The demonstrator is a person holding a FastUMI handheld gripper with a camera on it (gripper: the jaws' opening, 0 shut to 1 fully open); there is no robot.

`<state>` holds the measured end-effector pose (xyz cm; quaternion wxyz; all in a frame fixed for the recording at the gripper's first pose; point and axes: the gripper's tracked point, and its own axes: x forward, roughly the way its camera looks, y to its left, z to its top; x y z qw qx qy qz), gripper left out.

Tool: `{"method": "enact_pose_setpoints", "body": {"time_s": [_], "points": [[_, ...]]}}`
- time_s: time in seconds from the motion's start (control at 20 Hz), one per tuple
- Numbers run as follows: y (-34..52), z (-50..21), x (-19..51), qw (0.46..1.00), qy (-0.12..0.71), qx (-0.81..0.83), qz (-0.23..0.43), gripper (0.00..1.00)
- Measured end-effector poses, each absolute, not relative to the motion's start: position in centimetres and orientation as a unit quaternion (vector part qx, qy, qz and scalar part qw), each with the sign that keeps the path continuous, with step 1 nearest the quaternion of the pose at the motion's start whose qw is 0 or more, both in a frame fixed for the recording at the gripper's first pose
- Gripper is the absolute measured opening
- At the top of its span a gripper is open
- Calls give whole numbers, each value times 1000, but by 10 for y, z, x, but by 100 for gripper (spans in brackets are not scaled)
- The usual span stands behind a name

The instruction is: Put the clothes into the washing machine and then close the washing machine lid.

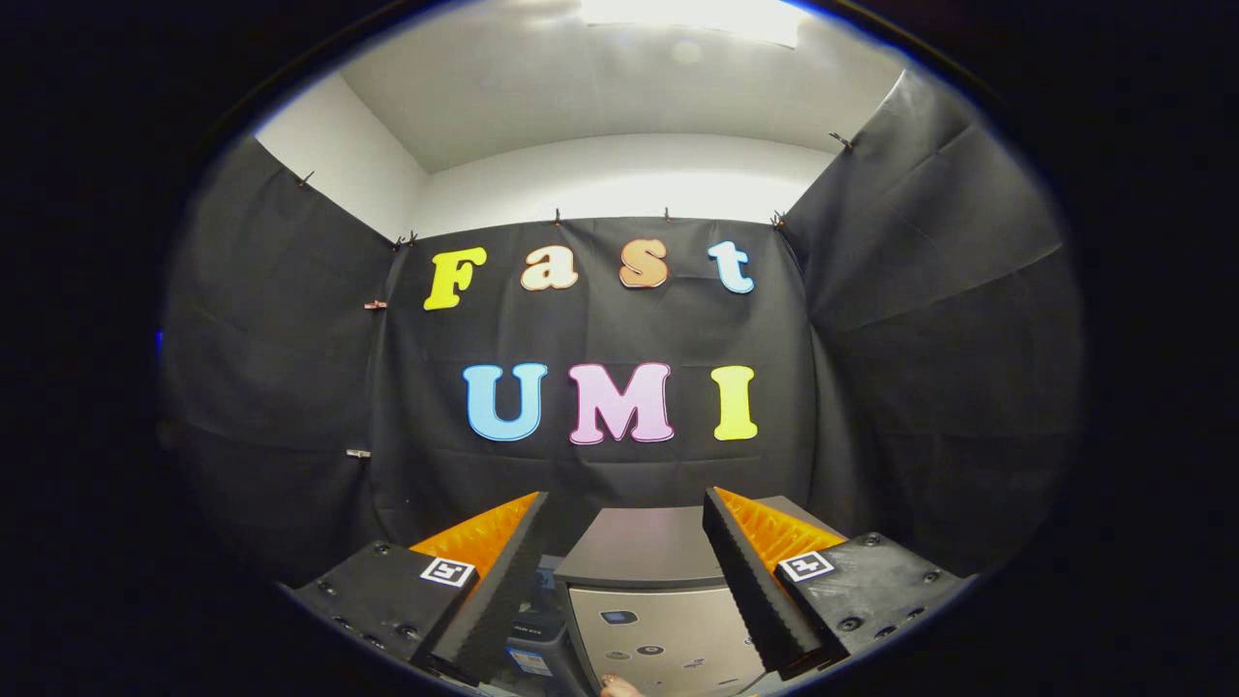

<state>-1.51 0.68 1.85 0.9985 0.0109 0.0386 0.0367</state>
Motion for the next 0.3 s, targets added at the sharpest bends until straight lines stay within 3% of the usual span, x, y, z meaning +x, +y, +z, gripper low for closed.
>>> {"method": "enact_pose_setpoints", "body": {"time_s": [0.3], "points": [[8,22,-16,999,35,13,36,98]]}}
